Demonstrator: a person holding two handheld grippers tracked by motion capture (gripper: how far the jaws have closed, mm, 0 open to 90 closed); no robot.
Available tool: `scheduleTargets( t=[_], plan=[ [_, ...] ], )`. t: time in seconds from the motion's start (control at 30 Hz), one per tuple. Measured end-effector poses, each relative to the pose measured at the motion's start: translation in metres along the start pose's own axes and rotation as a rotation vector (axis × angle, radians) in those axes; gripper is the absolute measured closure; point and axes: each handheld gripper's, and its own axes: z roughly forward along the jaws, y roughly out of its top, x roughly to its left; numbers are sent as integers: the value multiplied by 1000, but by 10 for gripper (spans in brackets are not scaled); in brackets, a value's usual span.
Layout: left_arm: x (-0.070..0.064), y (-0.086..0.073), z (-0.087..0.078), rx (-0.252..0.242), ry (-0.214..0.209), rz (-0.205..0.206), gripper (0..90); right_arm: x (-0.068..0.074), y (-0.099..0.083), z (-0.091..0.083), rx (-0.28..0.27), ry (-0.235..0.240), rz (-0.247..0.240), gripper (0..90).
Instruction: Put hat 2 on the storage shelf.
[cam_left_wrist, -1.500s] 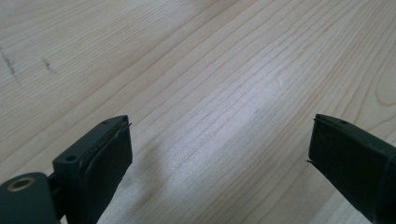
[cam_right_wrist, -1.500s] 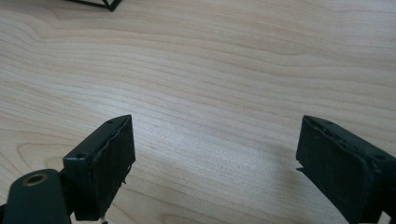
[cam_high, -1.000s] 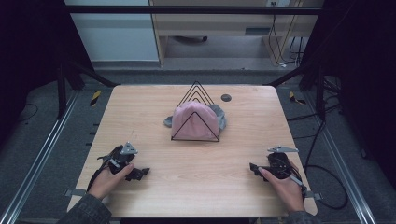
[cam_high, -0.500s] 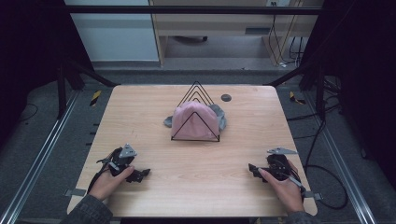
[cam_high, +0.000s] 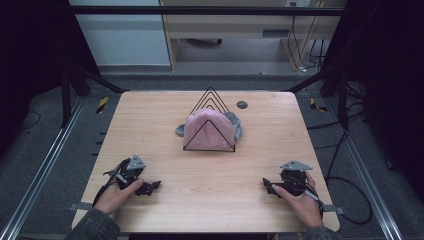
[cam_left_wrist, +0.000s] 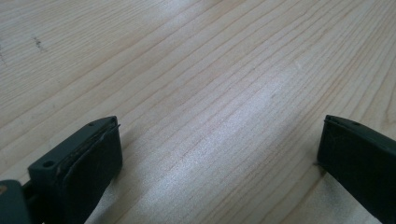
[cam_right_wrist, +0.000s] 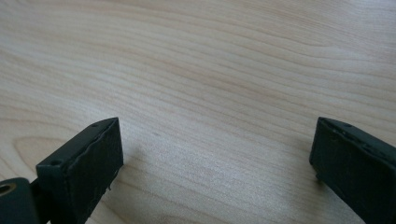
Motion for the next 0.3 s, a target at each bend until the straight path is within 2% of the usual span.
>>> scheduleTargets(
  t=[0.03,0.3],
  plan=[
    [0,0,0,0,0,0,0,2,0,1,9,-9,-13,15],
    [0,0,0,3,-3,3,0,2,1,1,12,-9,-12,11]
  ],
)
